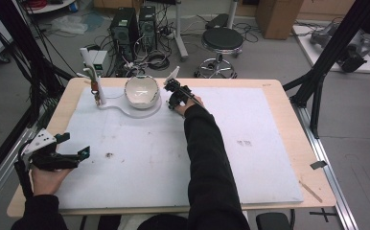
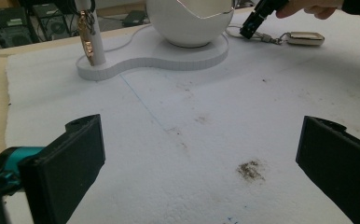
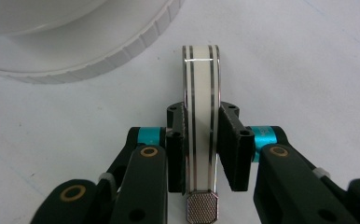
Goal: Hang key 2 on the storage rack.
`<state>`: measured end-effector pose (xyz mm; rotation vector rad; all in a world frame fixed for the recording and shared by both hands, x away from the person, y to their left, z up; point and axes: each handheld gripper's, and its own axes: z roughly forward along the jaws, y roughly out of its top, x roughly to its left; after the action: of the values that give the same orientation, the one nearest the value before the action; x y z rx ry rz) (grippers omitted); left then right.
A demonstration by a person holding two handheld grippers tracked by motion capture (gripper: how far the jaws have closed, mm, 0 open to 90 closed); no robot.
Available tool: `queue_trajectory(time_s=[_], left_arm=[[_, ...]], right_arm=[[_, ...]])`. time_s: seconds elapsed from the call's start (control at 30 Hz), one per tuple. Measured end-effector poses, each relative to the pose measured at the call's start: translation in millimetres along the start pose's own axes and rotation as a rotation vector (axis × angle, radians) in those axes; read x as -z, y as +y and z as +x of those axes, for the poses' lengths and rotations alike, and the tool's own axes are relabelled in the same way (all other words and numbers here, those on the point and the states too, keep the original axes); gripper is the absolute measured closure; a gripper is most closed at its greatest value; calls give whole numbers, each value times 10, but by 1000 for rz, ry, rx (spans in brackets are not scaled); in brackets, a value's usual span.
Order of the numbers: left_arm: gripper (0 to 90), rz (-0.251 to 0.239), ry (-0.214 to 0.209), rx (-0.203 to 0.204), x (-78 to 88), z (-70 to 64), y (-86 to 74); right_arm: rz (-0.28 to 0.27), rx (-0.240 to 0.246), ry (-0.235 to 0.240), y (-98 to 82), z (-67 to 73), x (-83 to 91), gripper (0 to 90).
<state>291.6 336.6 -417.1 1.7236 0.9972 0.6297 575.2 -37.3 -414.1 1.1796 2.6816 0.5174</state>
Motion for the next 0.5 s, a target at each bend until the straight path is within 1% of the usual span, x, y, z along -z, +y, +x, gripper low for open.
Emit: queue_trajectory(time_s=[0.07,0.17,0.2,0.27,0.33,0.37,0.4,0.47,0.5], left_arm=[[17,2,-1,1,-4,-1,-1],[17,2,-3,0,-7,-3,-1],[17,1,-5,1,-6,-2,0],[17,-5,-5,3,0,0,1],[17,-9,-4,5,5,-2,2],[17,-9,-4,4,8,0,2],[17,-10,-4,4,10,2,2],[17,-14,-4,6,13,0,3],[17,-14,-4,4,13,-1,5]], right_arm=[[-4,0,3,-9,-16,28,741],[-18,-9,4,-23,-39,140,741],[-18,-9,4,-23,-39,140,741],[-34,-10,-6,-34,-51,255,740],[-53,-21,-5,-44,-70,340,741],[-61,-37,-1,-47,-75,386,741],[-74,-39,-2,-52,-85,429,741],[-80,-42,-3,-55,-87,462,741],[-100,-49,2,-66,-91,552,741]])
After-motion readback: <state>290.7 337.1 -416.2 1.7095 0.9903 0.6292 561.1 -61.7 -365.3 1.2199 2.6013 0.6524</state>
